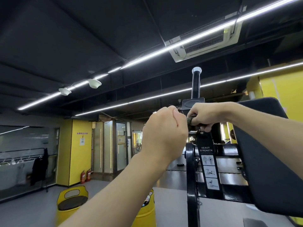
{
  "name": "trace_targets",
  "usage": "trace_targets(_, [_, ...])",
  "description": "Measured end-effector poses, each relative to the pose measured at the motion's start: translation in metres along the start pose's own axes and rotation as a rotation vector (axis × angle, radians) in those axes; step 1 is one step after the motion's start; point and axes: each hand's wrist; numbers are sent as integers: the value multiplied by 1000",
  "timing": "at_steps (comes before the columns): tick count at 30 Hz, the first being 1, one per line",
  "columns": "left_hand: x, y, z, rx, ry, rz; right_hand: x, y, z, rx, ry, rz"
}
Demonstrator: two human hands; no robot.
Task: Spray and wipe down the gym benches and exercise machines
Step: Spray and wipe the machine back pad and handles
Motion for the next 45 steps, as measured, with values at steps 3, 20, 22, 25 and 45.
trace_targets(3, [1,2,-1,5,-8,-9,11,-2,-11,-422,-285,217])
trace_targets(20, [2,2,-1,5,24,6,-15,26,-27,-503,-132,79])
trace_targets(22, [2,1,0,19,28,19,-23,31,-27,-449,-118,131])
trace_targets(25, [1,-1,1,40,34,42,-38,40,-28,-351,-86,198])
trace_targets(45, [1,-5,7,26,109,52,-66,-12,-37,582,-631,205])
Point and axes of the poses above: each hand's wrist, its own x-axis towards the middle knuckle, its own z-axis out of the back of the hand, y = z × x, and after that the axes turned 8 degrees about x, right-handed
